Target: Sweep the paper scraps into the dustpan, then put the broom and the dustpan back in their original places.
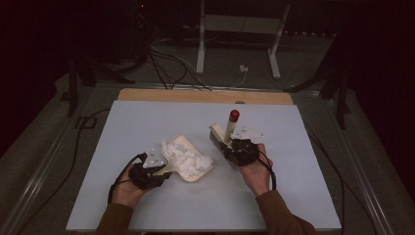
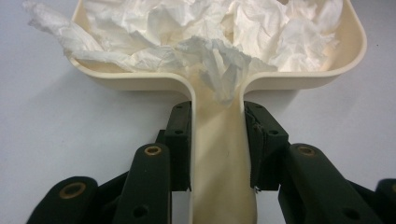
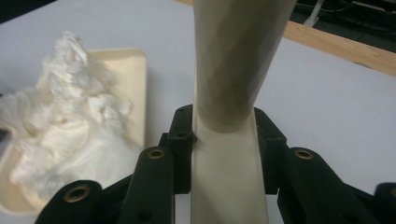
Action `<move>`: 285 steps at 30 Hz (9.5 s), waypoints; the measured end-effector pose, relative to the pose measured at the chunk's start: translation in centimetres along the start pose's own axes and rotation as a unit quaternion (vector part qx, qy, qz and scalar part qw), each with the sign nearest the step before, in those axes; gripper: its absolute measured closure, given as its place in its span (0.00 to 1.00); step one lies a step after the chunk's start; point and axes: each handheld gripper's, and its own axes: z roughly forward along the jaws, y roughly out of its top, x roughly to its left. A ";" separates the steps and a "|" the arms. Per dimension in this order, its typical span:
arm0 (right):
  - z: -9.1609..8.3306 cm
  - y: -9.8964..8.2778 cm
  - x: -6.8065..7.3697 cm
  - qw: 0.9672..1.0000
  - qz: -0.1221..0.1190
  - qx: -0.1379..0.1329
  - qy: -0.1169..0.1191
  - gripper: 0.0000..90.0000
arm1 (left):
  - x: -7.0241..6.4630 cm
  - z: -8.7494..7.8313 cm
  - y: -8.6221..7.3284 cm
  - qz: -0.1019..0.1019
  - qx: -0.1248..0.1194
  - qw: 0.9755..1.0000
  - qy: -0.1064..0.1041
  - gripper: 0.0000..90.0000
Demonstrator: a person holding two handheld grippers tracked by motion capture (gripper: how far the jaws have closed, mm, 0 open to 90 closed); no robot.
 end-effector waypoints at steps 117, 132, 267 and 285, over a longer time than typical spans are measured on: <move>-1.9 -0.9 -2.5 0.998 -0.018 0.016 0.053 0.75 | -0.1 -0.6 -0.4 0.007 -0.014 1.000 -0.004 0.74; -4.0 -4.4 -6.6 0.995 -0.042 0.056 0.078 0.75 | 1.4 -2.0 -1.6 -0.037 -0.029 0.998 0.035 0.74; 1.1 -7.2 -13.5 0.986 0.068 0.139 -0.054 0.49 | 1.0 2.7 -2.7 -0.249 -0.029 0.936 0.246 0.66; -3.1 -7.2 -11.5 0.997 0.076 -0.009 -0.015 0.02 | 1.4 -3.5 -1.6 -0.192 -0.171 0.954 0.155 0.26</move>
